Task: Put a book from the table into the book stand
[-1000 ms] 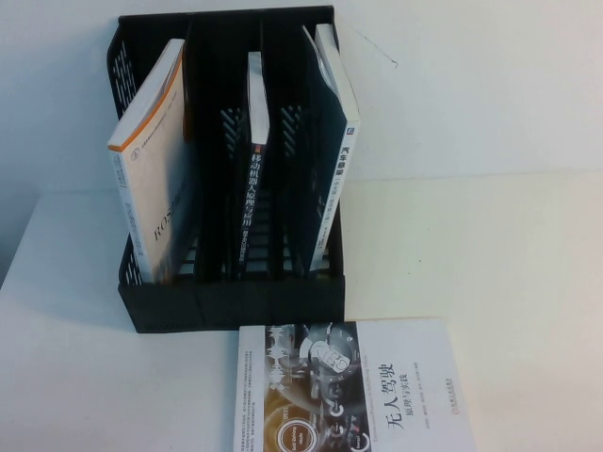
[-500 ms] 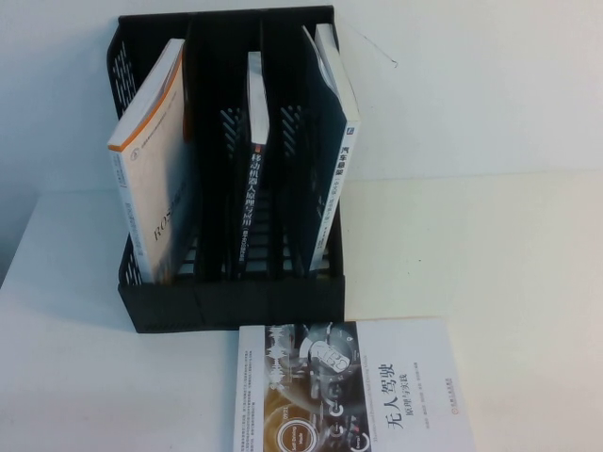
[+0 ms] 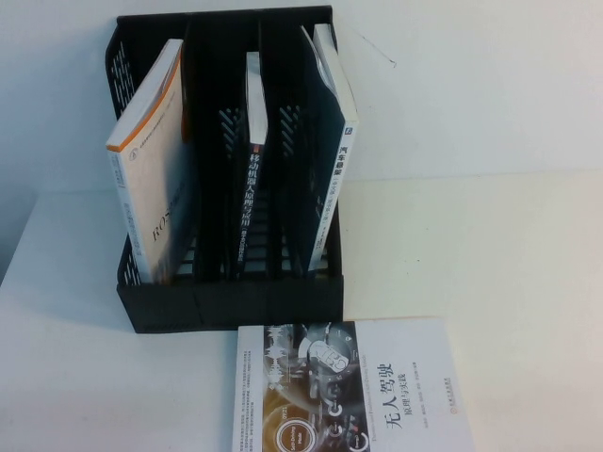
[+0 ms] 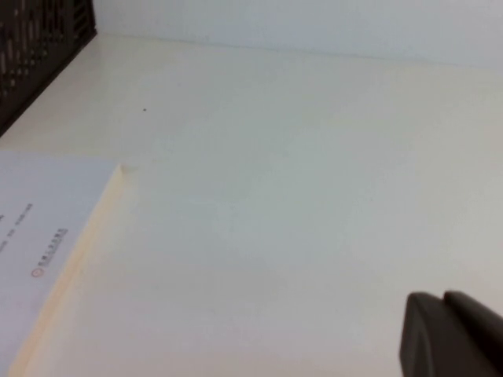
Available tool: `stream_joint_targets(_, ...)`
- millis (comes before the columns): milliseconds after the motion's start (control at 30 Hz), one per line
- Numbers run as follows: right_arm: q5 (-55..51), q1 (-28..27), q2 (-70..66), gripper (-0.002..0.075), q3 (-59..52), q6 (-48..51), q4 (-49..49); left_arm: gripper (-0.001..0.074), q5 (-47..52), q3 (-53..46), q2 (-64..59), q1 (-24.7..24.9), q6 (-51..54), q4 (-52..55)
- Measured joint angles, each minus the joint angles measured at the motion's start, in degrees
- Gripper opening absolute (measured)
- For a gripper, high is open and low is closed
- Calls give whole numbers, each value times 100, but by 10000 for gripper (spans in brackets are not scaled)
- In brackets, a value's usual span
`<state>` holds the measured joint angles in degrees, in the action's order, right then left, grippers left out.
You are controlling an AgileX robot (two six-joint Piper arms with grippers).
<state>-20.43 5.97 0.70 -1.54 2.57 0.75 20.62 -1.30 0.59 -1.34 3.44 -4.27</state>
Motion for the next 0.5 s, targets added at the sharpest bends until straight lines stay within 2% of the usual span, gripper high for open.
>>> stream_joint_targets(133,0,-188,0,-1,0,0,-1,-1,-2,0,0,0,11,0)
stream_joint_targets(500,0,-210,0,-1,0,0,-22,-3,-12,0,0,0,11,0)
